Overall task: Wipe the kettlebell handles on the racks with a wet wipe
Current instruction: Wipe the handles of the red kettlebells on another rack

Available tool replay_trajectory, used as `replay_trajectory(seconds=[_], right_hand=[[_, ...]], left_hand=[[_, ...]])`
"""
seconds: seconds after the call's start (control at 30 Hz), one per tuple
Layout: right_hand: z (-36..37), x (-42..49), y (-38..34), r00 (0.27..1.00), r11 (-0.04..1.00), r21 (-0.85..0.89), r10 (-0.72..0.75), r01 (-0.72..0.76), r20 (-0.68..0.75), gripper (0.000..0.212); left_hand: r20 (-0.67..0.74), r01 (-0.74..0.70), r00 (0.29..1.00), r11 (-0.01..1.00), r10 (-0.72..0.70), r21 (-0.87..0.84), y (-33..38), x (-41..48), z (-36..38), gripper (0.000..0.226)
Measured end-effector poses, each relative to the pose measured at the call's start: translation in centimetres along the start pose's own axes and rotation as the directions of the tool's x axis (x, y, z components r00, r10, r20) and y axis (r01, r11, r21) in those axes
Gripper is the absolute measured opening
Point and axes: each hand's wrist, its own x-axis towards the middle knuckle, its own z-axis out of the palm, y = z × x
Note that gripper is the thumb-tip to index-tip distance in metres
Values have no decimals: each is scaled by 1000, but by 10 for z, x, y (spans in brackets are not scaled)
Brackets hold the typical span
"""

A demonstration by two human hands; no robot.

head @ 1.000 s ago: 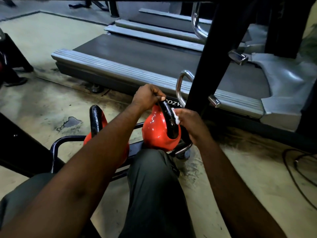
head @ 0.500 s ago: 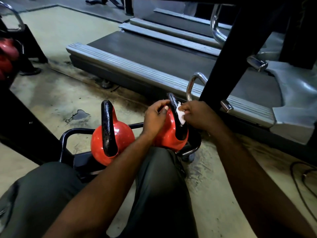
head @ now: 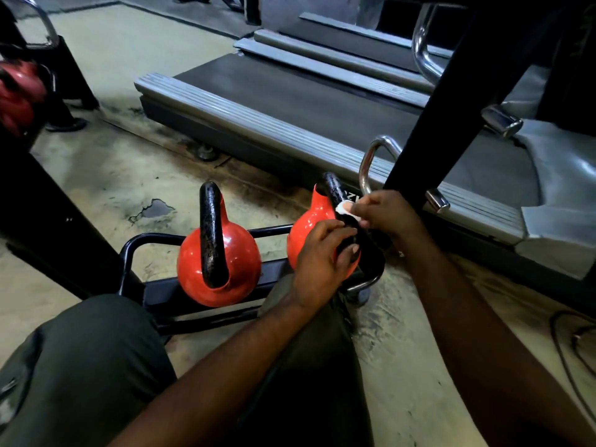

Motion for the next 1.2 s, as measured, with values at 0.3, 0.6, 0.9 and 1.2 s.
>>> replay_trajectory(seconds=[0.3, 0.6, 0.9, 1.2], right_hand=[[7, 27, -9, 987, 929, 341, 158, -142, -20, 25], [21, 38, -50, 968, 779, -614, -231, 125, -97, 35], [9, 39, -29, 988, 847, -530, -110, 38, -106, 32], [30, 101, -58, 996, 878, -478, 15, 30, 90, 20]], left_hand=[[68, -123, 991, 982, 115, 141, 0, -7, 2, 39], [50, -234, 972, 957, 229, 170, -14, 2, -4, 34], [4, -265, 962, 926, 274, 267, -20, 30, -4, 30], [81, -281, 960, 928, 269, 243, -43, 24, -4, 42]])
